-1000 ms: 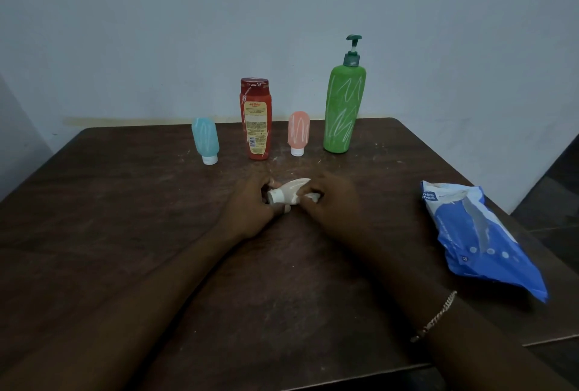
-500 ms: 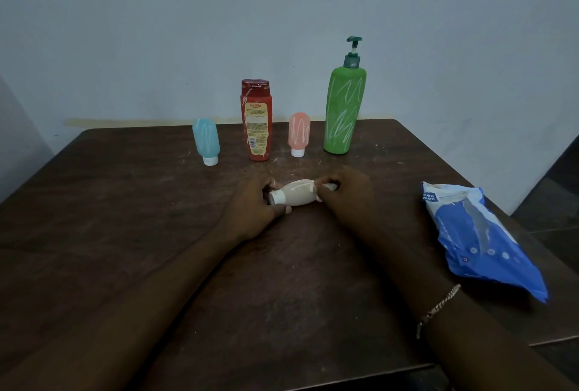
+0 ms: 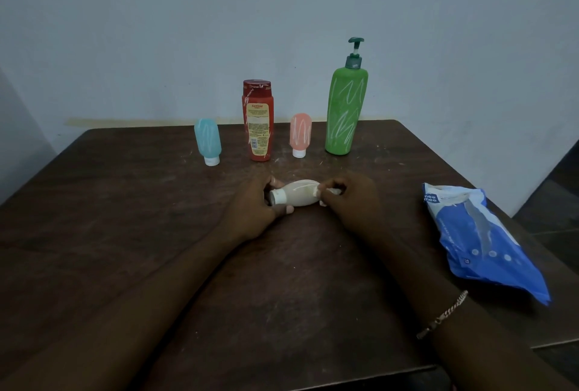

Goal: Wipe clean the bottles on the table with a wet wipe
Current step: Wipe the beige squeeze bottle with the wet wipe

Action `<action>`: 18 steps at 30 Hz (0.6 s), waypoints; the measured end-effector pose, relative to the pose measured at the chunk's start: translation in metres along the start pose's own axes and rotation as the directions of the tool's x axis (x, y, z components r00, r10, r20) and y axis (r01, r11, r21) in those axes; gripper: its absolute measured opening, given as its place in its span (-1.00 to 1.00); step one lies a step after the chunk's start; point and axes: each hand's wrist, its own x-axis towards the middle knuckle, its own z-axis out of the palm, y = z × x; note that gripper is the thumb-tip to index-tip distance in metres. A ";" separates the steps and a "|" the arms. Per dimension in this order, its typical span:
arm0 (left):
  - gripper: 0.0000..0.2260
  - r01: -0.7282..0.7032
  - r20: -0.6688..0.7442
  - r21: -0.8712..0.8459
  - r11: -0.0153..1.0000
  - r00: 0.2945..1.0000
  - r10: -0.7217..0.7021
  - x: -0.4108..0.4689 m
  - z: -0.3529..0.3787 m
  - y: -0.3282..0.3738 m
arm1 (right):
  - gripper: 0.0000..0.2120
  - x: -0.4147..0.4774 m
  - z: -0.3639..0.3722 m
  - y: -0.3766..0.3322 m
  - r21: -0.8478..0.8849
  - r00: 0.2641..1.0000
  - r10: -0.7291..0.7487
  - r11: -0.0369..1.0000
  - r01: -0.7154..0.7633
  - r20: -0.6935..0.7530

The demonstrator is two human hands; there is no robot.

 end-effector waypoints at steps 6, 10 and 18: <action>-0.65 -0.014 -0.003 -0.044 0.999 1.000 0.014 0.000 -0.001 0.000 | -0.92 0.005 0.001 0.001 0.067 0.997 0.075 0.995 -0.074 -0.001; -0.67 -0.016 0.013 -0.068 0.998 1.000 0.017 -0.002 -0.003 0.001 | -0.94 0.003 -0.007 0.003 0.153 0.992 0.130 0.980 -0.128 -0.003; -0.64 0.005 0.018 -0.075 0.997 1.000 -0.004 -0.001 -0.004 0.002 | -0.92 0.001 -0.004 0.001 0.118 0.996 0.085 0.989 -0.087 0.028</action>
